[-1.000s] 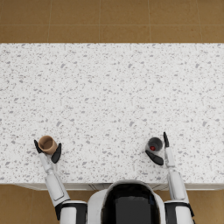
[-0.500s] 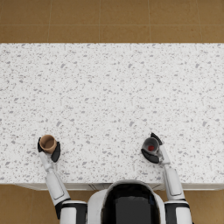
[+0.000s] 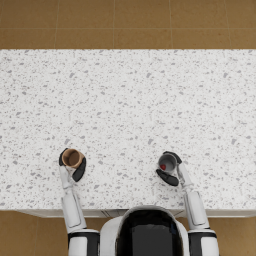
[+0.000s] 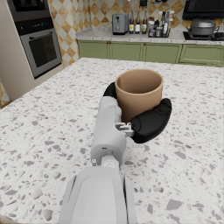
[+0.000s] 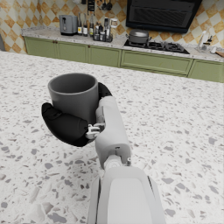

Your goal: Pick up two cups and pour the berry on the right into the cup on the left

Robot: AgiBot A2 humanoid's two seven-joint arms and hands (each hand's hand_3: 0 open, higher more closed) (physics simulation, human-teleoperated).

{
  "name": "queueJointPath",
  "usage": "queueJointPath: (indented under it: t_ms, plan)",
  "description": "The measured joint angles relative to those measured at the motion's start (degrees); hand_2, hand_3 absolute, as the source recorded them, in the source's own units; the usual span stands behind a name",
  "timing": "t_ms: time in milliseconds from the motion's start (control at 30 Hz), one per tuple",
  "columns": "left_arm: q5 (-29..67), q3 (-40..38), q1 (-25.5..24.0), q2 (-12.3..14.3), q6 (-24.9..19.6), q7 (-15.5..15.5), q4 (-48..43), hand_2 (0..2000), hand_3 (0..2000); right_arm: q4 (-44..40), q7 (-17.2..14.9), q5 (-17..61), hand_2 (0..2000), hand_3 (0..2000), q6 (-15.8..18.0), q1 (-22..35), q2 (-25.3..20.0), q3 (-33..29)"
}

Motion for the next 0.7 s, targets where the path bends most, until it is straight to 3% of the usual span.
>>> queueJointPath:
  t_ms: [333,700]
  plan:
    - [16.8,15.2,4.3,-0.5,-0.1,-0.1,-6.0,2000,1280,5.9,0.1,18.2,2000,1280,-0.8,5.8,-2.9,-1.2]
    - [19.1,26.5,11.6,2.0,0.0,-0.1,-3.6,2000,1280,8.0,0.2,38.4,2000,1280,-0.9,17.3,-8.3,-0.4]
